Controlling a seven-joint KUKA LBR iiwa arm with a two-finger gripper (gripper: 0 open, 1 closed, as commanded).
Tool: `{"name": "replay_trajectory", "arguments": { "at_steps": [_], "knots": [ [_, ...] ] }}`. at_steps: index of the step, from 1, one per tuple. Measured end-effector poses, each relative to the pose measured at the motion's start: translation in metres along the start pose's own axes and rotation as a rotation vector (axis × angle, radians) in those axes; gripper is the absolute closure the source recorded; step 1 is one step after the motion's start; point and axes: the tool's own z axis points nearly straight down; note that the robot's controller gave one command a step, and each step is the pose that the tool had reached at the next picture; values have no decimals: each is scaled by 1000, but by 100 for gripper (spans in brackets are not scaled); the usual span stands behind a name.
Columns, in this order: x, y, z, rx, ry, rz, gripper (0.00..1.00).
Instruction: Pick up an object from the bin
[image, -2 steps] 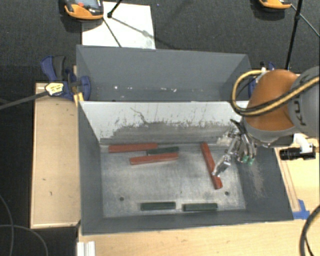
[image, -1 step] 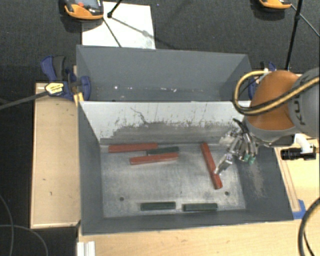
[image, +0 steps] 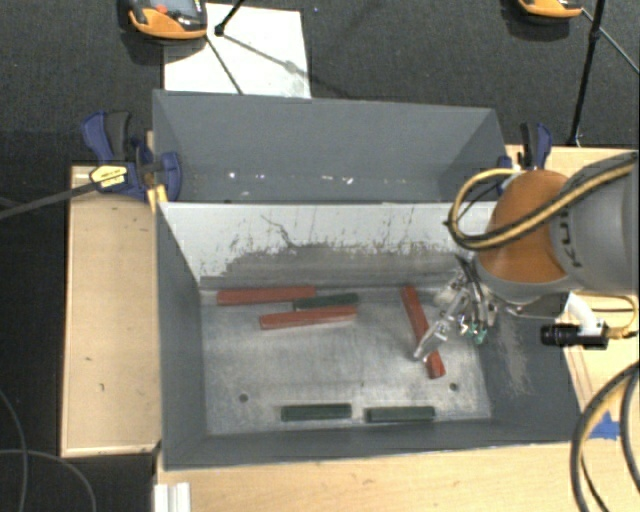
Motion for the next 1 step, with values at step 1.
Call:
{"name": "replay_trajectory", "arguments": {
  "at_steps": [1],
  "knots": [
    [-1,23,0,-3,-9,102,100]
  ]
}}
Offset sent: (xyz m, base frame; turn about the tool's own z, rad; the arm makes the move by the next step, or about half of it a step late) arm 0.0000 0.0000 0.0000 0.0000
